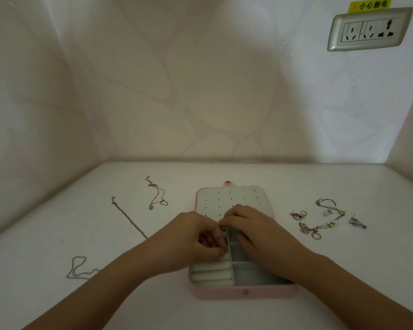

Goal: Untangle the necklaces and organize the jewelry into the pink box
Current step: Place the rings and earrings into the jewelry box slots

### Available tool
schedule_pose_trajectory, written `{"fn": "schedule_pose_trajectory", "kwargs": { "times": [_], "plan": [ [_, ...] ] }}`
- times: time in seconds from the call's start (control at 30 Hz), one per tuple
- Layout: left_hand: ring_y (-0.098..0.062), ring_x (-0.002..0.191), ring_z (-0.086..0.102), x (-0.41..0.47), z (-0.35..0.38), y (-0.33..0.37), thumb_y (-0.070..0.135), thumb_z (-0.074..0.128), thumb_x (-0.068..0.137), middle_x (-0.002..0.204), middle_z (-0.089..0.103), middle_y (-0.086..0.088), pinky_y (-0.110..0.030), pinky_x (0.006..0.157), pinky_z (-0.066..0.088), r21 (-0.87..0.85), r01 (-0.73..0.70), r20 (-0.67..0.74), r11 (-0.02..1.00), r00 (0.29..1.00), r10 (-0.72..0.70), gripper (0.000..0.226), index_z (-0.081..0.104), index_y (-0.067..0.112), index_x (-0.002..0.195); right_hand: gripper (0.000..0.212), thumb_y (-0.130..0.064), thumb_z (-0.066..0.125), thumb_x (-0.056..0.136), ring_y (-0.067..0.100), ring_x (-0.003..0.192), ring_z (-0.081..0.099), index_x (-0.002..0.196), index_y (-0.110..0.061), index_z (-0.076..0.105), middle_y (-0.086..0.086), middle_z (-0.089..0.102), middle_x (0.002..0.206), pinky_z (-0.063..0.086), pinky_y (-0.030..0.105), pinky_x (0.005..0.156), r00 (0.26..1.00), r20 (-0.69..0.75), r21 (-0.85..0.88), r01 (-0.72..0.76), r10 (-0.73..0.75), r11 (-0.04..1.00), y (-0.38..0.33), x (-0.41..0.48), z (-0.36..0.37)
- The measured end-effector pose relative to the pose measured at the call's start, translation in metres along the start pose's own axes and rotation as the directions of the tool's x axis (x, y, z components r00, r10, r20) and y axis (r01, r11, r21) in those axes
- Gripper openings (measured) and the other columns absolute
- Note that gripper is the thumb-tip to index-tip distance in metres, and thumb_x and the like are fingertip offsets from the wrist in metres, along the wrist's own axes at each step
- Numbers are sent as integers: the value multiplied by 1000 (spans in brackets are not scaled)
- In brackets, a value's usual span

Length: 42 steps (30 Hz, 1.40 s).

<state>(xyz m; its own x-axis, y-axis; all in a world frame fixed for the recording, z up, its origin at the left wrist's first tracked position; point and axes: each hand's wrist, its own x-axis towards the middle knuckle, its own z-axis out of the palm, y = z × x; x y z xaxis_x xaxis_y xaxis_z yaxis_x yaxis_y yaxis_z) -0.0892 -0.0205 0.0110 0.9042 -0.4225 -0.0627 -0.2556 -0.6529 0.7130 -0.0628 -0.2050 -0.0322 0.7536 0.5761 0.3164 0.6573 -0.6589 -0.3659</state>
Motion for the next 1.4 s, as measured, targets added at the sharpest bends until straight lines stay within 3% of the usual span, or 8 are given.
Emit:
{"fn": "schedule_pose_trajectory", "kwargs": {
  "times": [0.1, 0.27, 0.5, 0.7, 0.83, 0.97, 1.2, 1.4],
  "plan": [
    [6, 63, 59, 2, 6, 2, 12, 72, 79, 71, 67, 14, -8, 62, 45, 90, -14, -5, 996, 1000, 14, 7, 74, 18, 83, 52, -17, 28, 82, 5, 108, 45, 123, -22, 60, -8, 53, 119, 34, 12, 88, 1000, -2, 5, 0, 0, 1000, -1, 0, -1],
    [6, 63, 60, 1, 9, 7, 11, 70, 81, 68, 65, 16, -7, 61, 45, 129, -28, 26, 991, 999, 24, 9, 75, 16, 85, 51, -16, 28, 83, 6, 109, 45, 123, -22, 59, -9, 51, 120, 39, 21, 93, 1000, 9, 6, 1, -1, 1000, 0, -2, -1],
    [3, 62, 60, 6, 5, 10, 13, 69, 82, 71, 69, 8, -13, 63, 50, 156, 29, 77, 987, 996, -42, 10, 75, 19, 86, 45, 0, 40, 89, 10, 113, 44, 126, -20, 56, -5, 50, 124, 39, 25, 95, 1000, 6, 8, 10, -10, 1000, -2, -2, -4],
    [1, 58, 57, 12, 7, 15, 15, 69, 82, 78, 72, 2, -6, 55, 44, 268, 53, 45, 962, 997, -67, 8, 75, 17, 88, 46, -5, 36, 86, 10, 112, 44, 124, -19, 57, -4, 51, 123, 40, 26, 94, 1000, 6, 9, 13, -13, 1000, -2, -3, -5],
    [1, 58, 50, 13, 9, 17, 20, 72, 81, 67, 60, 13, -4, 52, 37, 370, 34, -14, 928, 999, -31, 10, 74, 17, 89, 47, -6, 35, 84, 9, 112, 44, 124, -19, 57, -4, 51, 123, 39, 26, 94, 1000, 2, 10, 19, -19, 1000, -2, -3, -4],
    [-1, 56, 44, 13, 11, 15, 30, 74, 78, 62, 47, 14, -8, 50, 33, 419, 60, -71, 906, 997, -33, 15, 71, 18, 87, 46, -3, 38, 85, 10, 111, 44, 125, -20, 56, -5, 50, 123, 40, 27, 92, 999, 0, 0, 34, -34, 999, -2, -3, -5],
    [1, 48, 47, 9, 8, 4, 34, 78, 75, 50, 55, 15, -9, 49, 34, 280, 78, -53, 957, 996, -66, 16, 76, 19, 77, 47, 0, 39, 89, 10, 113, 44, 128, -20, 55, -6, 49, 126, 41, 27, 94, 999, 13, -18, 35, -34, 999, -2, -3, -5],
    [-1, 43, 42, 10, -4, 4, 41, 71, 81, 44, 52, 11, -12, 46, 32, 178, 43, -137, 983, 990, -18, 24, 72, 24, 65, 43, -2, 40, 91, 6, 111, 45, 126, -20, 56, -7, 50, 125, 40, 22, 94, 1000, 25, 10, 19, -19, 1000, -1, -3, -12]
  ]
}}
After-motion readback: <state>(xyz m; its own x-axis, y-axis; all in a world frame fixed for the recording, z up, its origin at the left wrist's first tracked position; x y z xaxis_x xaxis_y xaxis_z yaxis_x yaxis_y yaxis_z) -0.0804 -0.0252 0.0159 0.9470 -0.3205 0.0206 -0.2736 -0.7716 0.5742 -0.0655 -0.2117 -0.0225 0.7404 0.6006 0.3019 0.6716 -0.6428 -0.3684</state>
